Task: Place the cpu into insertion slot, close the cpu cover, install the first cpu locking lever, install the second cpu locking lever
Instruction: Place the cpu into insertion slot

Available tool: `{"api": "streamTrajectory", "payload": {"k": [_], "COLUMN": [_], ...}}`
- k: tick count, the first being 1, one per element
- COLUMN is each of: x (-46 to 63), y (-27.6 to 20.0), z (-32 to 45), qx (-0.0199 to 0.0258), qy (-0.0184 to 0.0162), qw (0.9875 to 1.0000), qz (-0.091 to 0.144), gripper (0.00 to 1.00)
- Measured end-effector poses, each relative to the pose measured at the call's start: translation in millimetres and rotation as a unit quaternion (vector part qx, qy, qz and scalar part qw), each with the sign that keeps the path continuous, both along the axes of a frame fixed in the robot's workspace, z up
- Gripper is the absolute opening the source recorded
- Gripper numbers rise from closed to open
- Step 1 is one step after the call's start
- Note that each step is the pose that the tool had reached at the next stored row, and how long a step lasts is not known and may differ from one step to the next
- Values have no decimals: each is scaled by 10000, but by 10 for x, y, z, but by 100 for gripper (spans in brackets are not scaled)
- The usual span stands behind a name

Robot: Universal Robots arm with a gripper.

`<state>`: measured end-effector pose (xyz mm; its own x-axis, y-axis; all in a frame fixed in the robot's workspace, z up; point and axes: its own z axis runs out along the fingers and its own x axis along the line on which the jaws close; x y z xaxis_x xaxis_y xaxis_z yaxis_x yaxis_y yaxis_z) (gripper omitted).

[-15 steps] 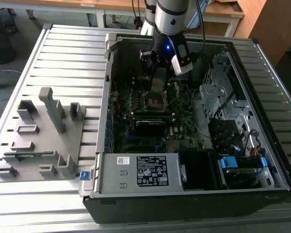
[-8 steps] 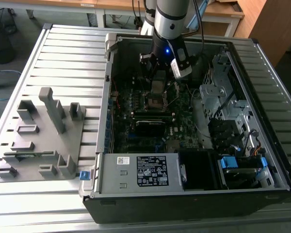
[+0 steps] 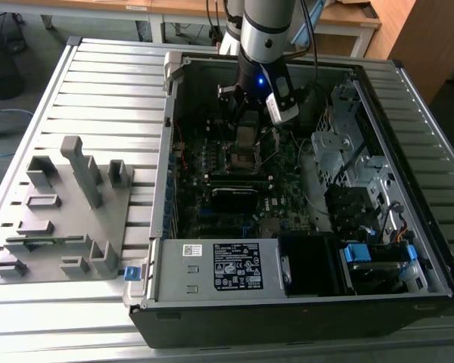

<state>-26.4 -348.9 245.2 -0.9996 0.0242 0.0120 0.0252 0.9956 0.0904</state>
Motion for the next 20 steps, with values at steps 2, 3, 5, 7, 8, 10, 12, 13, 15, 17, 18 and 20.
{"api": "streamTrajectory", "payload": {"k": [2, 3, 5, 7, 8, 10, 12, 13, 15, 17, 18, 20], "x": [0, 0, 0, 0, 0, 0, 0, 0, 0, 0, 0, 0], "y": [0, 0, 0, 0, 0, 0, 0, 0, 0, 0, 0, 0], "z": [-25, -37, -40, -40, -41, -42, -46, -50, -52, -52, -53, -53], "qx": [-1, -1, -1, 0, 0, 1, 1, 2, 0, 0, 0, 1], "qy": [1, 1, 1, 1, 1, 1, 0, 0, 1, 1, 1, 1], "qw": [10000, 10000, 10000, 10000, 10000, 10000, 10000, 9999, 9997, 9997, 9997, 9997], "qz": [0, 0, 0, 0, 0, -5, -67, -128, -233, -239, -239, -241], "gripper": [54, 54, 54, 54, 54, 54, 54, 54, 54, 54, 54, 54]}}
